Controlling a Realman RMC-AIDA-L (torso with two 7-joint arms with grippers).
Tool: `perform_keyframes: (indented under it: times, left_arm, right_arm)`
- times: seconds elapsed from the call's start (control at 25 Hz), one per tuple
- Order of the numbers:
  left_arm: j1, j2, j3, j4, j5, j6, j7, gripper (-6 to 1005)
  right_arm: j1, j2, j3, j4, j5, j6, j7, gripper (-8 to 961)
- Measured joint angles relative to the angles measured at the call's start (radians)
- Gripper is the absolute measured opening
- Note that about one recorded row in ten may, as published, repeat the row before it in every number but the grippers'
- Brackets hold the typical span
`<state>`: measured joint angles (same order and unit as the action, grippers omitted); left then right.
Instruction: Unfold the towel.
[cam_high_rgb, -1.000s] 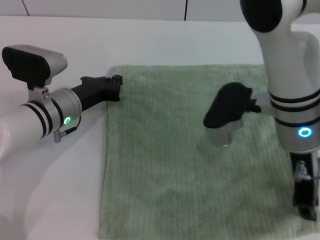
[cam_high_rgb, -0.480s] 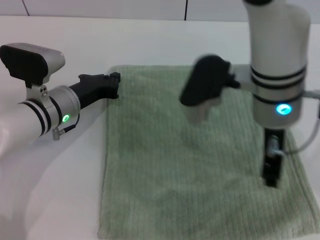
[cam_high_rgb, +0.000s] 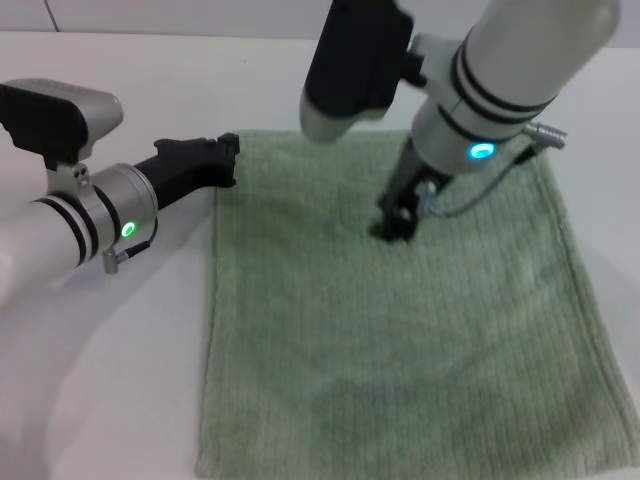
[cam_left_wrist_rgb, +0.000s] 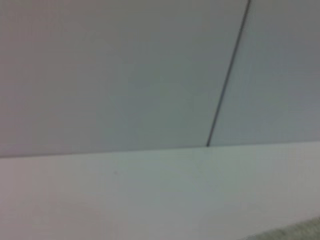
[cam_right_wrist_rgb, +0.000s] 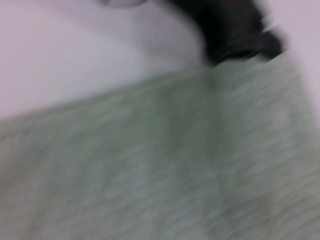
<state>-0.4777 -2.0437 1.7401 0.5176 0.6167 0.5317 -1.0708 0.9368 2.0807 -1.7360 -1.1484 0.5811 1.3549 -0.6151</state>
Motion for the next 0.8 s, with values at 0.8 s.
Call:
perform_keyframes:
  times: [0.8]
  left_arm:
    - [0.079,0.007,-0.346,0.048,0.0,0.175,0.089,15]
  right_arm:
    - [-0.356,0.003,-0.058,0.136,0.193,-1.219,-0.09,302]
